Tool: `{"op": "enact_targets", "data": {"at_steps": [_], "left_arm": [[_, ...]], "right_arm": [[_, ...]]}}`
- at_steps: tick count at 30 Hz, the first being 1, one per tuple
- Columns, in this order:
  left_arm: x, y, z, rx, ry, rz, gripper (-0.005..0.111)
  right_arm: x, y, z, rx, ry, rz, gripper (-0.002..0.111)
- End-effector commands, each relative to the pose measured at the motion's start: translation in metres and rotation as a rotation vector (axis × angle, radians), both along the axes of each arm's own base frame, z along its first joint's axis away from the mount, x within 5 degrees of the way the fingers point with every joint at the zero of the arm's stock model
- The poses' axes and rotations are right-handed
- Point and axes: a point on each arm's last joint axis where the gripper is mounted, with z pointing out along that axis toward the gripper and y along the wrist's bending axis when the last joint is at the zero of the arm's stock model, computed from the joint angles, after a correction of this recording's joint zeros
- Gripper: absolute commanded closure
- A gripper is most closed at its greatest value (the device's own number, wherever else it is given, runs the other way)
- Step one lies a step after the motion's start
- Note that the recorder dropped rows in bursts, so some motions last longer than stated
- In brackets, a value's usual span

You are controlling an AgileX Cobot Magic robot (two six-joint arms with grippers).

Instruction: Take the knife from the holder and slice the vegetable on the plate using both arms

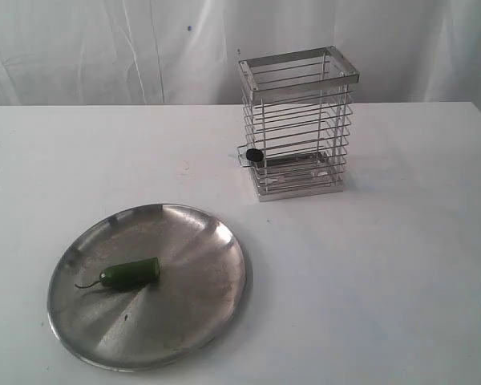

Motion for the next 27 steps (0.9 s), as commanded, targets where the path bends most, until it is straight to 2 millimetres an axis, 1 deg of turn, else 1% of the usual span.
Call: {"op": "enact_targets", "data": {"at_steps": [1, 2, 4, 9, 11, 14, 16, 18, 20, 22, 23, 25, 27], "left_arm": [[0.000, 0.000, -0.001, -0.012, 0.003, 0.004, 0.107], [0.000, 0.000, -0.001, -0.012, 0.003, 0.004, 0.107], [0.000, 0.000, -0.001, -0.012, 0.003, 0.004, 0.107], [0.000, 0.000, -0.001, -0.012, 0.003, 0.004, 0.107], [0.000, 0.000, -0.001, -0.012, 0.003, 0.004, 0.107], [0.000, 0.000, -0.001, -0.012, 0.003, 0.004, 0.107], [0.000, 0.000, -0.001, -0.012, 0.003, 0.004, 0.107], [0.000, 0.000, -0.001, -0.012, 0.003, 0.004, 0.107], [0.000, 0.000, -0.001, -0.012, 0.003, 0.004, 0.107], [0.000, 0.000, -0.001, -0.012, 0.003, 0.004, 0.107], [0.000, 0.000, -0.001, -0.012, 0.003, 0.004, 0.107], [0.000, 0.000, -0.001, -0.012, 0.003, 0.004, 0.107], [0.000, 0.000, -0.001, -0.012, 0.003, 0.004, 0.107]], "right_arm": [[0.000, 0.000, -0.001, -0.021, -0.016, -0.006, 0.108], [0.000, 0.000, 0.001, -0.034, -0.033, -0.004, 0.108], [-0.001, 0.001, 0.009, 0.013, -0.112, 0.007, 0.108], [-0.006, 0.002, 0.033, 0.346, -0.302, 0.065, 0.108], [-0.009, 0.001, 0.040, 0.429, -0.372, 0.096, 0.108], [-0.014, 0.001, 0.051, 0.497, -0.488, 0.139, 0.108], [-0.018, 0.000, 0.056, 0.579, -0.532, 0.178, 0.108], [-0.022, 0.000, 0.061, 0.690, -0.558, 0.231, 0.108], [-0.026, -0.001, 0.066, 0.868, -0.561, 0.319, 0.108], [-0.028, -0.001, 0.068, 1.031, -0.523, 0.398, 0.108], [-0.028, 0.000, 0.067, 1.117, -0.462, 0.445, 0.108], [-0.028, 0.010, 0.063, 1.015, -0.401, 0.490, 0.108], [-0.029, 0.021, 0.066, 0.845, -0.307, 0.525, 0.108]]}}
